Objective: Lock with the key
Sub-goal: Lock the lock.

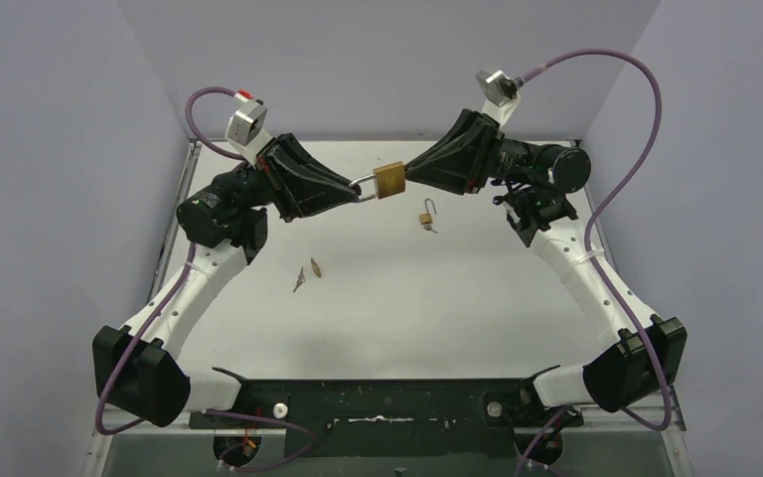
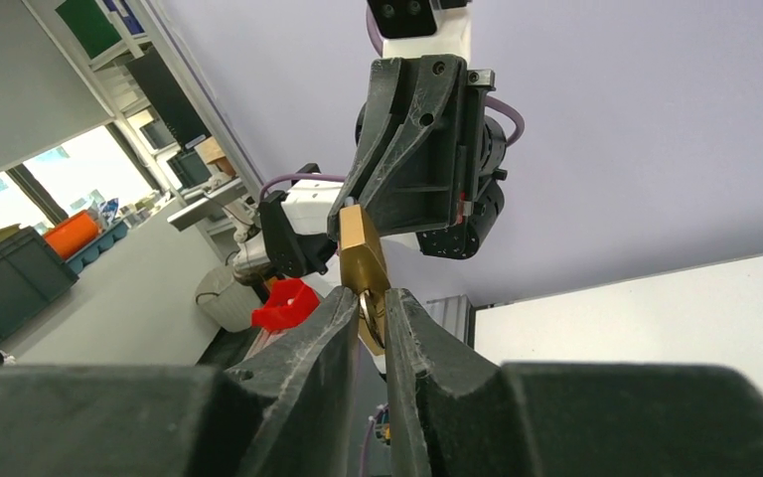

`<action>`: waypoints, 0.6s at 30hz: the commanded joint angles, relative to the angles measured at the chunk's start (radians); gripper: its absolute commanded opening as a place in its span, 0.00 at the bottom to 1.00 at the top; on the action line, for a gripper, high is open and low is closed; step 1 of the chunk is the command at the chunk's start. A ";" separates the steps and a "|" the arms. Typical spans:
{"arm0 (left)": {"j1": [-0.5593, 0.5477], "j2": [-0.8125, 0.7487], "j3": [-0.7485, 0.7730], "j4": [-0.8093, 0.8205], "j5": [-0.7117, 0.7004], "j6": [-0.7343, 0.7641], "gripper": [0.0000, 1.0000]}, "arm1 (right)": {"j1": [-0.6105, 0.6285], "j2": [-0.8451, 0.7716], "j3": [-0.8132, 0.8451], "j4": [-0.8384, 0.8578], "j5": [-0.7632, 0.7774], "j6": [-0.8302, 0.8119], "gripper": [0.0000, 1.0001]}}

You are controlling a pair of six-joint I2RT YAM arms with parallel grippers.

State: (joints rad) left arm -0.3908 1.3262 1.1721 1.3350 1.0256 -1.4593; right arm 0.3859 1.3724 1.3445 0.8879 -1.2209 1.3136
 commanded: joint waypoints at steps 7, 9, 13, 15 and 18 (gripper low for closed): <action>0.007 -0.006 0.016 0.059 -0.073 0.001 0.00 | 0.001 -0.031 0.016 0.077 -0.009 0.026 0.00; 0.007 -0.006 0.019 0.058 -0.072 -0.001 0.00 | 0.002 -0.034 0.016 0.081 -0.008 0.028 0.00; 0.003 -0.003 0.030 0.058 -0.061 -0.012 0.00 | 0.002 -0.033 0.021 0.086 -0.008 0.034 0.00; 0.003 0.000 0.034 0.058 -0.059 -0.021 0.01 | 0.003 -0.030 0.022 0.087 -0.006 0.037 0.00; 0.001 0.001 0.040 0.058 -0.059 -0.029 0.04 | 0.006 -0.026 0.022 0.090 -0.002 0.038 0.00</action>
State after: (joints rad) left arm -0.3882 1.3289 1.1671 1.3369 1.0210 -1.4708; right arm 0.3870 1.3716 1.3445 0.9264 -1.2304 1.3369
